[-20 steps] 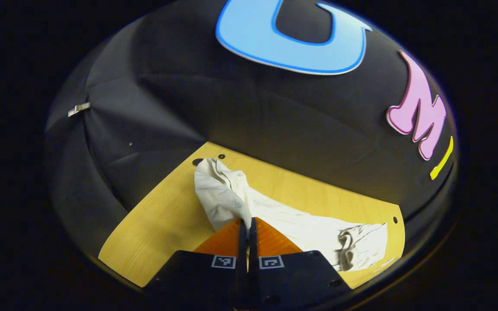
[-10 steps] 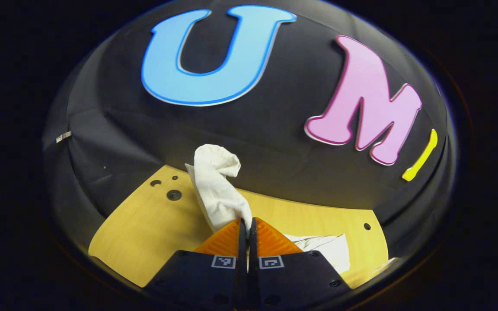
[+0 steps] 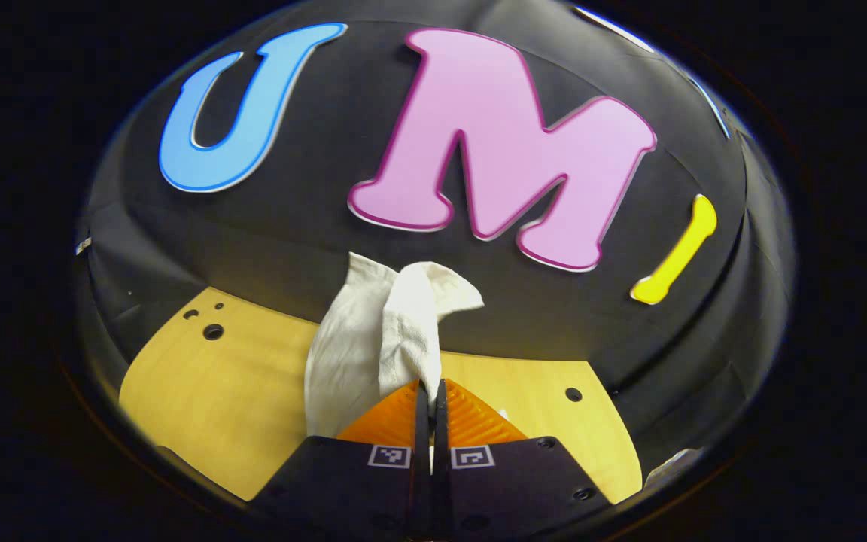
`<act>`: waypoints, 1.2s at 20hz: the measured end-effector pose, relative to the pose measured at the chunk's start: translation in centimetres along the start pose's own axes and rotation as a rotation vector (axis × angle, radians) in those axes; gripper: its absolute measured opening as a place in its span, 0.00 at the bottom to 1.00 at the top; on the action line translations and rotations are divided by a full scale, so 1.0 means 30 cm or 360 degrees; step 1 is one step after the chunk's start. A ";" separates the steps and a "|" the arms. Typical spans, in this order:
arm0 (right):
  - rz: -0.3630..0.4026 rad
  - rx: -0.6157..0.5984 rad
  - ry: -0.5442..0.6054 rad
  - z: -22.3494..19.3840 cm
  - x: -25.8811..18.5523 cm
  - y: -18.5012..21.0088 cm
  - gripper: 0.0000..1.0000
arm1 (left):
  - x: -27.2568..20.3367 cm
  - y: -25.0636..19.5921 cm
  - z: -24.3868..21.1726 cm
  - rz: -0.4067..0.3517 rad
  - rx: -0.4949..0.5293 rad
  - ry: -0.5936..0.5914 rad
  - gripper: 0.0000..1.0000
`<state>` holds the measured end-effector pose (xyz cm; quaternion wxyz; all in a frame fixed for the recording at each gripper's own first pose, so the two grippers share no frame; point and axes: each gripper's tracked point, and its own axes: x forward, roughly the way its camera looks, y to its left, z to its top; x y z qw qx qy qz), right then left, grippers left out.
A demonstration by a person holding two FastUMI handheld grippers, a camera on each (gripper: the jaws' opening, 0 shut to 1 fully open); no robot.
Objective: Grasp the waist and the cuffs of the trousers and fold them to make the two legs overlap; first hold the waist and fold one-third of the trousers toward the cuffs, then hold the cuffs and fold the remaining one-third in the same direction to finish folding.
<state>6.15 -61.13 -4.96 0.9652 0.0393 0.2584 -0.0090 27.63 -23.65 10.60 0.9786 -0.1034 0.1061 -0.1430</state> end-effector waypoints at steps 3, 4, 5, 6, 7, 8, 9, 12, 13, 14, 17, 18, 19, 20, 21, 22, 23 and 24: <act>0.0006 0.0004 0.0016 -0.012 0.012 -0.031 0.99 | 0.027 -0.137 -0.080 -0.0079 0.0011 0.0060 0.05; 0.0002 0.0003 0.0020 -0.016 0.017 -0.042 0.99 | 0.033 -0.175 -0.113 -0.0105 0.0020 0.0082 0.05; -0.0001 0.0006 0.0022 -0.020 0.020 -0.050 0.99 | 0.034 -0.203 -0.146 -0.0120 0.0029 0.0104 0.05; 0.0001 0.0012 0.0025 -0.028 0.021 -0.055 0.99 | 0.042 -0.228 -0.183 -0.0128 0.0030 0.0128 0.05; 0.0001 0.0018 0.0031 -0.035 0.024 -0.059 0.99 | 0.051 -0.245 -0.214 -0.0136 0.0029 0.0159 0.05; 0.0004 0.0025 0.0037 -0.046 0.025 -0.060 0.99 | 0.056 -0.260 -0.261 -0.0136 0.0030 0.0193 0.05; 0.0007 0.0028 0.0044 -0.052 0.027 -0.059 0.99 | 0.055 -0.265 -0.300 -0.0131 0.0038 0.0223 0.05; 0.0013 0.0013 0.0050 -0.062 0.024 -0.043 0.99 | 0.079 -0.273 -0.421 -0.0123 0.0024 0.0303 0.05; 0.0012 0.0002 0.0046 -0.062 0.020 -0.039 0.99 | 0.080 -0.278 -0.458 -0.0134 0.0004 0.0340 0.08; 0.0010 -0.0009 0.0047 -0.063 0.015 -0.030 0.99 | 0.074 -0.279 -0.491 -0.0142 -0.0017 0.0373 0.10; -0.0010 -0.0032 0.0046 -0.073 -0.002 -0.002 0.99 | 0.070 -0.265 -0.544 -0.0160 -0.0100 0.0428 0.22; -0.0022 -0.0037 0.0045 -0.080 -0.008 0.007 0.99 | 0.058 -0.244 -0.551 -0.0153 -0.0113 0.0429 0.39; -0.0032 -0.0040 0.0047 -0.085 -0.012 0.022 0.99 | 0.044 -0.214 -0.552 -0.0137 -0.0103 0.0423 0.51; -0.0039 -0.0039 0.0042 -0.093 -0.015 0.045 0.99 | 0.025 -0.171 -0.544 -0.0115 -0.0066 0.0396 0.64; -0.0046 -0.0043 0.0029 -0.092 -0.020 0.069 0.99 | 0.007 -0.115 -0.526 -0.0073 -0.0013 0.0360 0.80; -0.0052 -0.0042 0.0014 -0.094 -0.026 0.094 0.99 | -0.013 -0.060 -0.511 -0.0029 0.0048 0.0324 0.92; -0.0058 -0.0032 0.0001 -0.094 -0.031 0.120 0.99 | -0.049 -0.006 -0.484 0.0003 0.0104 0.0282 0.91; -0.0063 -0.0013 -0.0007 -0.096 -0.035 0.148 0.99 | -0.087 0.040 -0.459 0.0027 0.0154 0.0235 0.96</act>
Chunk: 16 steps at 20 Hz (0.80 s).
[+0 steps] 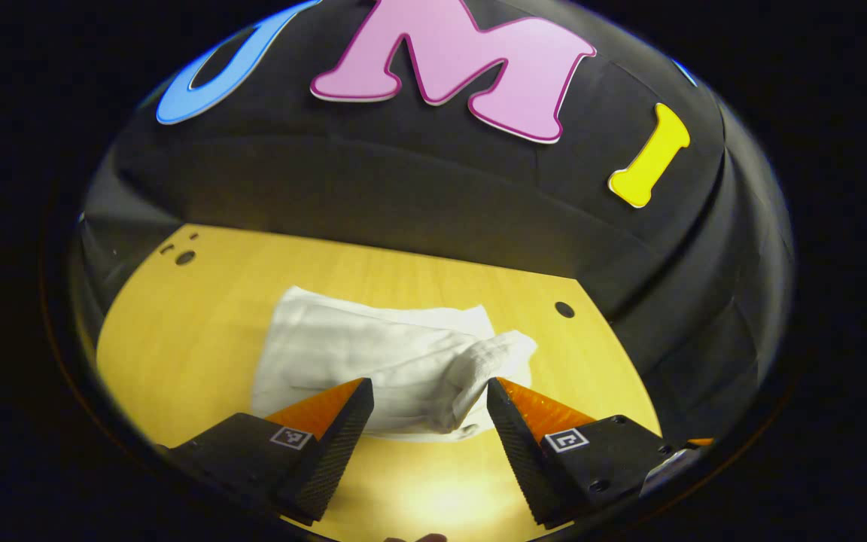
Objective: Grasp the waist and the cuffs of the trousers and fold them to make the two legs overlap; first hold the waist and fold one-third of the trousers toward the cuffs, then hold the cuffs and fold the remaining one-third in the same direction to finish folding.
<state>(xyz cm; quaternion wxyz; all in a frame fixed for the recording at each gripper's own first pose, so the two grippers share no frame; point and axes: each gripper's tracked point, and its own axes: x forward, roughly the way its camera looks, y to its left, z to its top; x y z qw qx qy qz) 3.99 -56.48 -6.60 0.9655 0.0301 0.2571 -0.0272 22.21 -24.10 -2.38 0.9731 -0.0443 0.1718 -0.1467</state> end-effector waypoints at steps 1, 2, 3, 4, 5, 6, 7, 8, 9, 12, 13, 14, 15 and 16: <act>0.0002 0.0017 0.0000 -0.003 -0.006 0.031 0.99 | -0.043 0.048 0.019 0.0023 0.0041 -0.0044 0.96; 0.0006 0.0027 0.0004 -0.010 -0.014 0.059 0.99 | -0.089 0.094 0.028 0.0052 0.0076 -0.0079 0.96; 0.0012 0.0032 0.0001 -0.009 -0.025 0.089 0.99 | -0.135 0.132 0.035 0.0064 0.0101 -0.0104 0.96; 0.0020 0.0032 -0.0007 -0.004 -0.035 0.122 0.99 | -0.185 0.157 0.037 0.0064 0.0115 -0.0123 0.96; 0.0031 0.0024 -0.0014 0.001 -0.046 0.155 0.99 | -0.232 0.182 0.044 0.0068 0.0119 -0.0147 0.96; 0.0043 0.0009 -0.0031 0.008 -0.061 0.187 0.99 | -0.279 0.211 0.052 0.0076 0.0115 -0.0179 0.96; 0.0051 -0.0010 -0.0057 0.024 -0.075 0.221 0.99 | -0.328 0.232 0.061 0.0080 0.0107 -0.0221 0.96; 0.0062 -0.0028 -0.0087 0.036 -0.090 0.249 0.99 | -0.385 0.252 0.064 0.0082 0.0096 -0.0257 0.96; 0.0074 -0.0039 -0.0115 0.050 -0.106 0.280 0.99 | -0.443 0.274 0.068 0.0086 0.0090 -0.0290 0.96; 0.0103 -0.0030 -0.0203 0.083 -0.164 0.372 0.99 | -0.590 0.345 0.070 0.0110 0.0135 -0.0389 0.96; 0.0106 -0.0037 -0.0236 0.096 -0.188 0.399 0.99 | -0.636 0.377 0.068 0.0139 0.0180 -0.0422 0.96; 0.0113 -0.0051 -0.0266 0.103 -0.211 0.427 0.99 | -0.653 0.405 0.057 0.0176 0.0232 -0.0447 0.96; 0.0126 -0.0071 -0.0296 0.111 -0.238 0.459 0.99 | -0.694 0.431 0.058 0.0206 0.0268 -0.0484 0.96; 0.0137 -0.0092 -0.0327 0.119 -0.266 0.484 0.99 | -0.740 0.444 0.053 0.0225 0.0282 -0.0516 0.96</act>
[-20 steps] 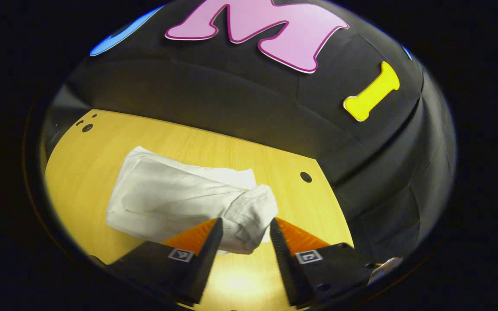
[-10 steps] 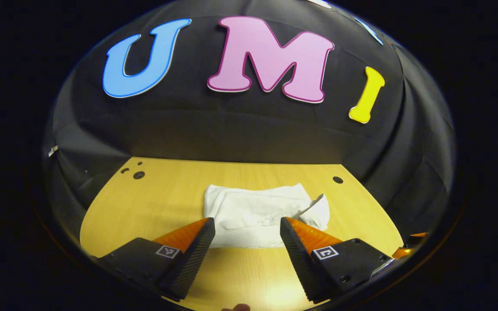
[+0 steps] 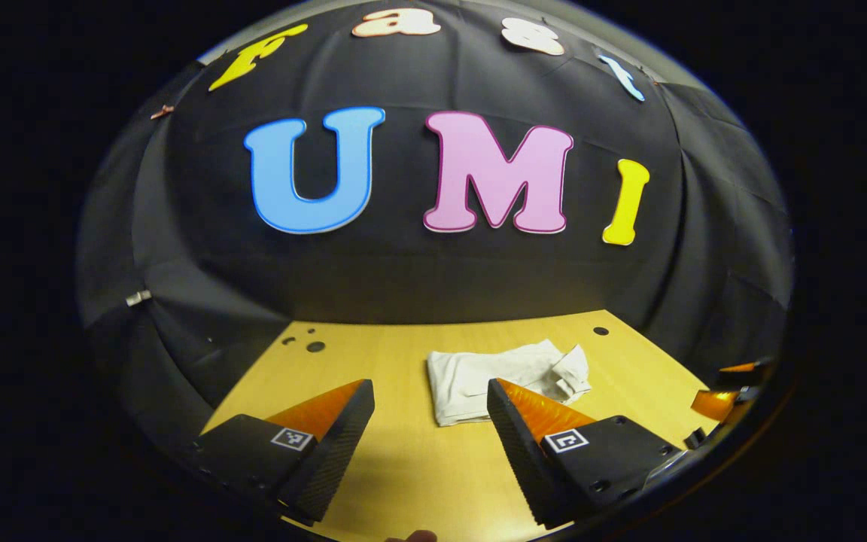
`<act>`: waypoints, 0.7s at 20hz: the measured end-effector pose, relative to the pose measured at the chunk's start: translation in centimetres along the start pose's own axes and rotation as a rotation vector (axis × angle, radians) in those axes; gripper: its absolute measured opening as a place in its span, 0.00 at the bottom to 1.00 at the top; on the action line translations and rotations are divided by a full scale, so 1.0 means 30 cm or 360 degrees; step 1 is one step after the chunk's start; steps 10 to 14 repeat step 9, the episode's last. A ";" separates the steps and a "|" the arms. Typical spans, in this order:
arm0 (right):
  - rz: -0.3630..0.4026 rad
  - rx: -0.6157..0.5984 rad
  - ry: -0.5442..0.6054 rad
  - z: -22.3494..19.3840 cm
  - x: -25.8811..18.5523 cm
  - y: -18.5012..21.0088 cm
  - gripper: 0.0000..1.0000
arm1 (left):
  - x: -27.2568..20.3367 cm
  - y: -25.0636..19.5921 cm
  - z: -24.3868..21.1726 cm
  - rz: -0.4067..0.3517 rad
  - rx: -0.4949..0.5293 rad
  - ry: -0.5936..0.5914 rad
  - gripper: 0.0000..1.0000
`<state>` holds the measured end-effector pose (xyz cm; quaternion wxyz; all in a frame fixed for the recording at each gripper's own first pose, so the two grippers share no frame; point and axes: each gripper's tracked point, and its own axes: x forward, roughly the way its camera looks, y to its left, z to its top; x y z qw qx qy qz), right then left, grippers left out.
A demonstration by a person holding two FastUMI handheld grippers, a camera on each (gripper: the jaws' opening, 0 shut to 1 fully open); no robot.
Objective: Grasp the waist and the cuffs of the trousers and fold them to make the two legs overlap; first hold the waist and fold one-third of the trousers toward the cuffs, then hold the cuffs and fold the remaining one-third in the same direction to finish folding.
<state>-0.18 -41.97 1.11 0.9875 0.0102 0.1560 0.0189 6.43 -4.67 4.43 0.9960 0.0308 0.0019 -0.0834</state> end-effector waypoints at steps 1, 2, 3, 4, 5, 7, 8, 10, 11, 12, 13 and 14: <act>0.0013 -0.0019 -0.0031 0.014 -0.029 0.027 0.99 | -0.045 0.011 0.000 0.0009 -0.0012 -0.0018 0.96; 0.0024 -0.0032 -0.0054 0.020 -0.058 0.051 0.99 | -0.090 0.015 -0.011 0.0013 -0.0041 -0.0025 0.96; 0.0040 -0.0036 -0.0075 0.024 -0.092 0.079 0.99 | -0.129 0.015 -0.025 0.0006 -0.0072 -0.0033 0.95; 0.0046 -0.0039 -0.0093 0.024 -0.114 0.097 0.99 | -0.155 0.003 -0.042 -0.0028 -0.0087 -0.0038 0.92; 0.0045 -0.0041 -0.0109 0.024 -0.134 0.108 0.99 | -0.174 -0.007 -0.071 -0.0059 -0.0076 -0.0025 0.95; 0.0031 -0.0049 -0.0128 0.011 -0.158 0.120 0.99 | -0.196 0.012 -0.136 -0.0052 -0.0029 0.0009 0.96; 0.0019 -0.0060 -0.0120 -0.003 -0.168 0.121 0.99 | -0.202 0.003 -0.161 -0.0061 -0.0031 0.0027 0.96; 0.0011 -0.0065 -0.0111 -0.017 -0.177 0.122 0.99 | -0.213 -0.015 -0.182 -0.0083 -0.0052 0.0055 0.96; 0.0011 -0.0065 -0.0111 -0.017 -0.177 0.122 0.99 | -0.213 -0.015 -0.182 -0.0083 -0.0052 0.0055 0.96; 0.0011 -0.0065 -0.0111 -0.017 -0.177 0.122 0.99 | -0.213 -0.015 -0.182 -0.0083 -0.0052 0.0055 0.96; 0.0011 -0.0065 -0.0111 -0.017 -0.177 0.122 0.99 | -0.213 -0.015 -0.182 -0.0083 -0.0052 0.0055 0.96; 0.0011 -0.0065 -0.0111 -0.017 -0.177 0.122 0.99 | -0.213 -0.015 -0.182 -0.0083 -0.0052 0.0055 0.96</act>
